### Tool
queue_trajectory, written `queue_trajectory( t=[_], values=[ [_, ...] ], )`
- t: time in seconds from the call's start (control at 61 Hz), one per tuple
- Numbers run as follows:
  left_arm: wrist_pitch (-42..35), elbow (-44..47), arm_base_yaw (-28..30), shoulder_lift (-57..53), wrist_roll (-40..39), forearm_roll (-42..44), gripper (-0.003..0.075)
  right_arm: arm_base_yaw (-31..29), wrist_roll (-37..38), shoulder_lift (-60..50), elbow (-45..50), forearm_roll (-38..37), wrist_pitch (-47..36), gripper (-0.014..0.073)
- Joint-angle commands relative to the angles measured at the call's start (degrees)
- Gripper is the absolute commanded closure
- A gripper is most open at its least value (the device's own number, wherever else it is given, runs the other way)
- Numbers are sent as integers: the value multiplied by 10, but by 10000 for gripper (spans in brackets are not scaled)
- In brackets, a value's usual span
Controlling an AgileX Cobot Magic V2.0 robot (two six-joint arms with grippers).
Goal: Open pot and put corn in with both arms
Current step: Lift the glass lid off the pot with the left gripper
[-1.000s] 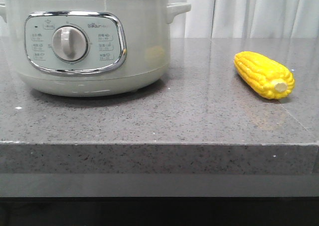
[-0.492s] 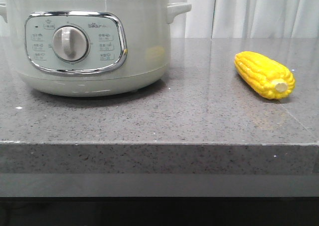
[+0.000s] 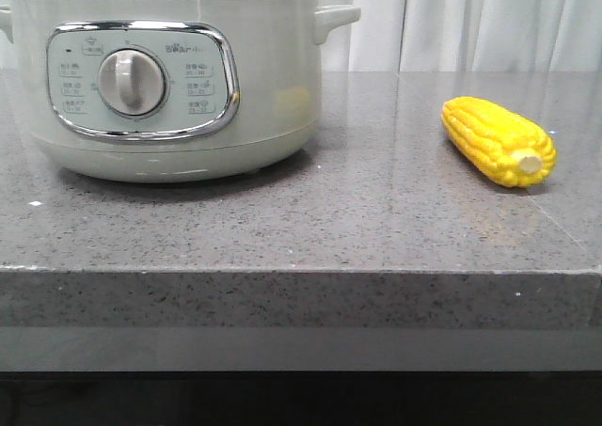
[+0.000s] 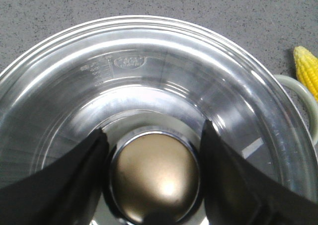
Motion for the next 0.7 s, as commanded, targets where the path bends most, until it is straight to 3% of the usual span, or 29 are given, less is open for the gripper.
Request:
queue_trajectory(
  t=[0.0,0.131,0.689],
  values=[
    [-27,-20,-3,-28,-1,0,415,-3,-1,7,-21,2,-43,-16],
    [-26,-36,-3,-29,-1,2,447,-3,-1,7,-21,2,-43,-16],
    [-22,-95,-3,-51,23,2,448,-3,-1,7,-21,2,-43,-16]
  ],
)
